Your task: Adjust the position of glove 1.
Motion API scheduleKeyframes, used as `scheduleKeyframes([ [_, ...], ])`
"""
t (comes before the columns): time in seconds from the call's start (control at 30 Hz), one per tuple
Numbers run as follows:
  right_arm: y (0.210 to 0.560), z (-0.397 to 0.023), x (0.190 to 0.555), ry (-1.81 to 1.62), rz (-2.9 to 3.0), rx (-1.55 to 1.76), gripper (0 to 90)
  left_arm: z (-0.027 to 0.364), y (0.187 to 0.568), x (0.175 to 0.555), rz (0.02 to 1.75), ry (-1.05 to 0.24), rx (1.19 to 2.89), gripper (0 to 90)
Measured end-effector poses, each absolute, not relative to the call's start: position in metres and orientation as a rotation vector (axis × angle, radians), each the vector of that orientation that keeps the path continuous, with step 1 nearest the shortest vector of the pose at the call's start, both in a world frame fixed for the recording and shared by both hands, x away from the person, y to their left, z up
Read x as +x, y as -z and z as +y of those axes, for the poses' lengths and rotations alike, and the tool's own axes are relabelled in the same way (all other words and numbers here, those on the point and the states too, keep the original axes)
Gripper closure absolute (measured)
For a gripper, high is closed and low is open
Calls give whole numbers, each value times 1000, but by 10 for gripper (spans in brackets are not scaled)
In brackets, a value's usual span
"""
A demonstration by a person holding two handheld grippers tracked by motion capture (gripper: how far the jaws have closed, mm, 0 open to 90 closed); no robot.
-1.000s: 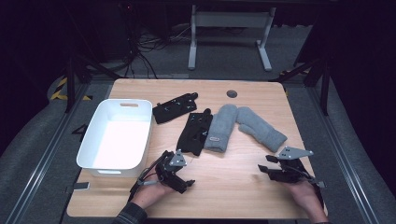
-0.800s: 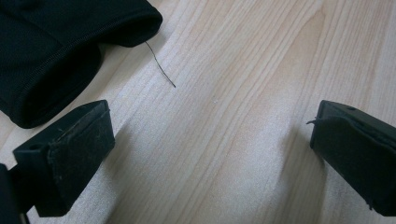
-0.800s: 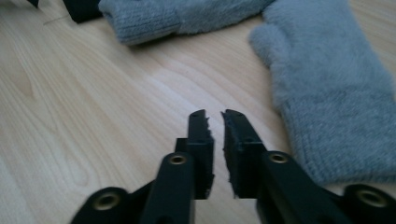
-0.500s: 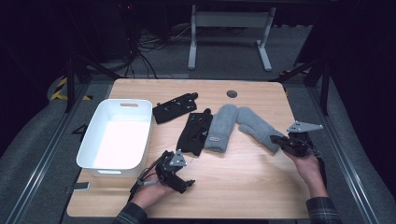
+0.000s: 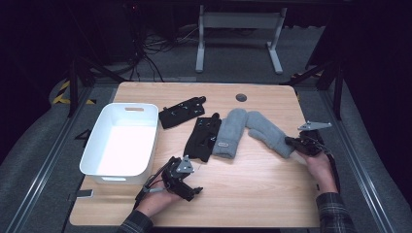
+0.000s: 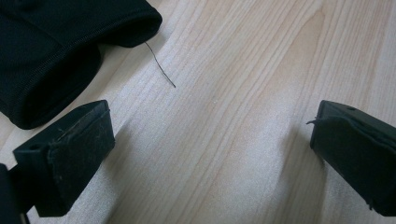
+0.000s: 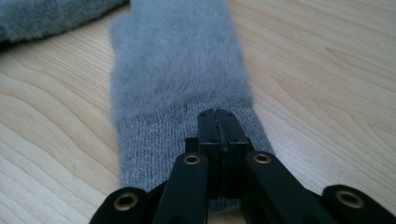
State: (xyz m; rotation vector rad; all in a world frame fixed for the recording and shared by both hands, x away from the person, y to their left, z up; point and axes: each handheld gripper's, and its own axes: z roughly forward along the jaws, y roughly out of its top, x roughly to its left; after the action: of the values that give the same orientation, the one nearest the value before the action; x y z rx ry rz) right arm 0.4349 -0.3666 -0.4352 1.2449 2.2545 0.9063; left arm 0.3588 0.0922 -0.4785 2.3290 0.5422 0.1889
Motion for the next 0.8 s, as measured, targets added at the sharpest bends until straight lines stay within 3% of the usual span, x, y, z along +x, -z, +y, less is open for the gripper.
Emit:
scheduleKeyframes([
  [0.8,429,-366,392,-849,2350,1203,900,92,479,359,542,-189,2329,2],
])
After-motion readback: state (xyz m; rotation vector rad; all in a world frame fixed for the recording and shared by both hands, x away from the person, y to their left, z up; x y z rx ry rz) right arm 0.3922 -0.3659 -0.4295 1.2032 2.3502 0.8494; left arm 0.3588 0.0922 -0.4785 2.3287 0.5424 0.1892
